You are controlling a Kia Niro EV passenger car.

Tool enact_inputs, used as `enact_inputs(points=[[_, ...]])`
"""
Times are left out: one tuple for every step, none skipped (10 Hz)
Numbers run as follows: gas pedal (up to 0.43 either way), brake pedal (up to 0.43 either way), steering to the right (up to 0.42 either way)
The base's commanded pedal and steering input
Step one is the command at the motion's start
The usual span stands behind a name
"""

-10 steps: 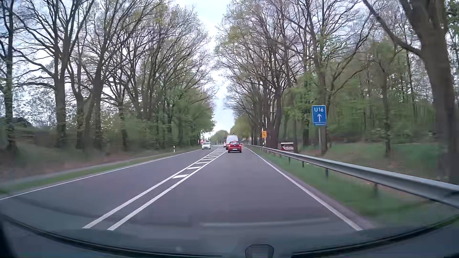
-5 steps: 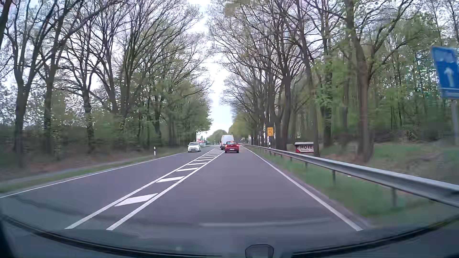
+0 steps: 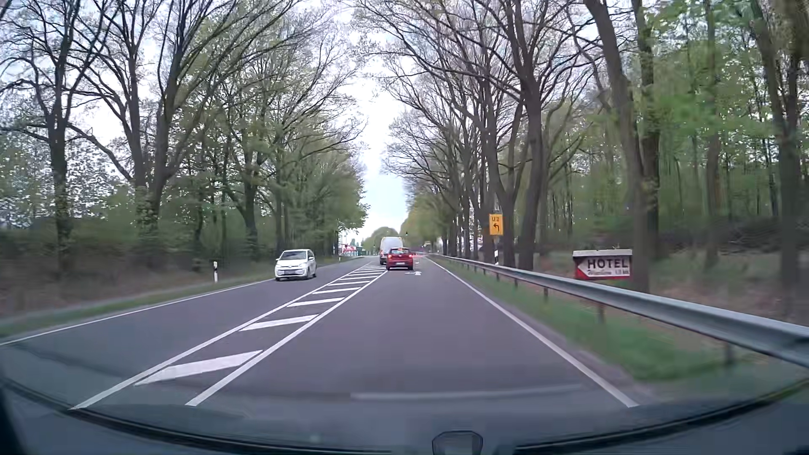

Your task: Follow the waypoints while adhering to traffic rules and regulations

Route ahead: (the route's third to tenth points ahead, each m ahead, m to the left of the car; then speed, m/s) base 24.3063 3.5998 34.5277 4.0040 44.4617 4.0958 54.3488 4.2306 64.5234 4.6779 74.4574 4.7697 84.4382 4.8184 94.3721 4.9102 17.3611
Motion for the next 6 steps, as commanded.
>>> enact_inputs(points=[[0.000,0.165,-0.003],[0.000,0.177,-0.003],[0.000,0.189,-0.004],[0.000,0.201,-0.004],[0.000,0.213,-0.004],[0.000,0.220,-0.005]])
